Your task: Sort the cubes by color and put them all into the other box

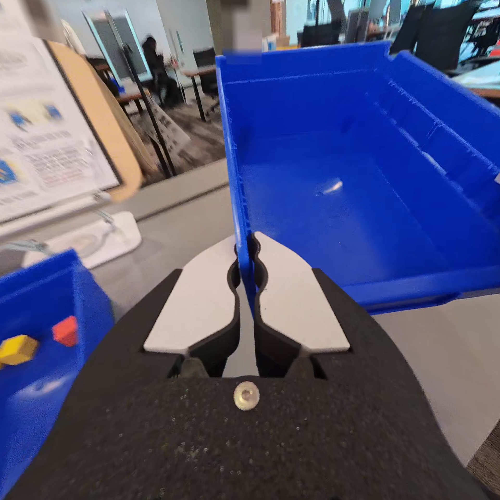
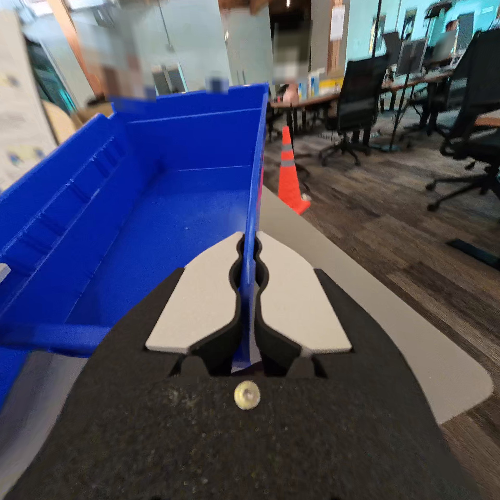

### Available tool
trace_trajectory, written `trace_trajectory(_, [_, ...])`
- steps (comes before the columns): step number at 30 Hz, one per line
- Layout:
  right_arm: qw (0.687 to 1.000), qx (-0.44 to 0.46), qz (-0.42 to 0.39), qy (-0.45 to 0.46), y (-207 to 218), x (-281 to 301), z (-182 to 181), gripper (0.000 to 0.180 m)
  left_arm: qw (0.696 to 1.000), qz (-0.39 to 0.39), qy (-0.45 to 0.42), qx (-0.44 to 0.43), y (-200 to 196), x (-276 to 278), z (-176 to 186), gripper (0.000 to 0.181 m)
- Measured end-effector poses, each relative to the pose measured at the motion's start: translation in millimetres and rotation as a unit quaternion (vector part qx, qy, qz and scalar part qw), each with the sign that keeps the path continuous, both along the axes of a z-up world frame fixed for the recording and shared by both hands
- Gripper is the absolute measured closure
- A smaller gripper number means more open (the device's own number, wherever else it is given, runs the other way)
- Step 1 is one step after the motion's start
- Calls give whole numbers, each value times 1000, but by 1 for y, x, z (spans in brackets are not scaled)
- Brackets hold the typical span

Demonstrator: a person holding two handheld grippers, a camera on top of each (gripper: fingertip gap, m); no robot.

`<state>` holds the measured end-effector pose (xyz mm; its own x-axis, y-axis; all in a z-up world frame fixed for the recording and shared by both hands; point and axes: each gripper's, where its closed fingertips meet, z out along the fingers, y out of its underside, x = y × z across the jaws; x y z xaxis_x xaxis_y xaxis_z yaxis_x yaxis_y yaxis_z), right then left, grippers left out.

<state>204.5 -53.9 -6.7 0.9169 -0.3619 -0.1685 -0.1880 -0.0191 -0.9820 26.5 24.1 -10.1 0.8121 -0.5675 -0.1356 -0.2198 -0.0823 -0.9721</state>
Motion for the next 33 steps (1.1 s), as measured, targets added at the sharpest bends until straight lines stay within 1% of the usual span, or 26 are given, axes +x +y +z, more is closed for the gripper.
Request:
trace_trajectory(2, [998,-58,14,0,13,18,-34,176,999,1,8,-31,6,15,-29,177])
trace_trajectory(4, [995,-93,41,10,26,29,-64,176,998,-2,9,-55,11,23,-53,176])
trace_trajectory(7, [988,-127,89,19,45,34,-95,176,996,-5,9,-89,14,25,-79,172])
trace_trajectory(9, [984,-142,110,22,57,35,-109,176,995,3,22,-98,18,24,-94,170])
trace_trajectory(11, [985,-122,121,26,70,37,-109,176,994,3,13,-112,21,25,-105,168])
trace_trajectory(15, [981,-153,120,1,82,45,-109,176,989,-30,2,-147,16,32,-114,160])
trace_trajectory(16, [981,-151,119,3,83,46,-108,176,987,-37,0,-153,14,31,-114,149])
trace_trajectory(17, [983,-147,112,7,82,46,-106,174,987,-42,-2,-158,11,28,-112,133])
trace_trajectory(19, [987,-133,90,-24,76,47,-95,149,987,-59,-8,-148,-2,14,-95,128])
trace_trajectory(22, [987,-125,33,-100,50,47,-59,133,995,-69,23,-75,-29,-36,-55,125])
trace_trajectory(23, [986,-115,37,-112,39,33,-45,131,997,-53,47,-37,-35,-62,-42,126])
trace_trajectory(24, [987,-93,53,-122,29,12,-30,132,997,-18,79,14,-37,-95,-27,128])
trace_trajectory(25, [987,-62,79,-129,20,-17,-16,134,990,32,113,73,-37,-132,-11,133])
trace_trajectory(27, [978,-6,166,-126,9,-92,-1,141,960,153,145,183,-40,-212,23,144])
trace_trajectory(28, [969,8,223,-110,8,-134,-2,143,941,207,144,224,-46,-251,35,157])
trace_trajectory(29, [955,9,285,-82,9,-179,-8,142,928,242,145,244,-51,-285,40,164])
trace_trajectory(30, [937,1,346,-56,11,-222,-19,141,926,257,148,234,-53,-311,34,162])
trace_trajectory(31, [923,-14,383,-30,16,-256,-33,137,933,264,147,197,-51,-332,20,154])
trace_trajectory(33, [902,-65,427,3,27,-309,-64,126,953,256,133,90,-45,-360,-20,136])
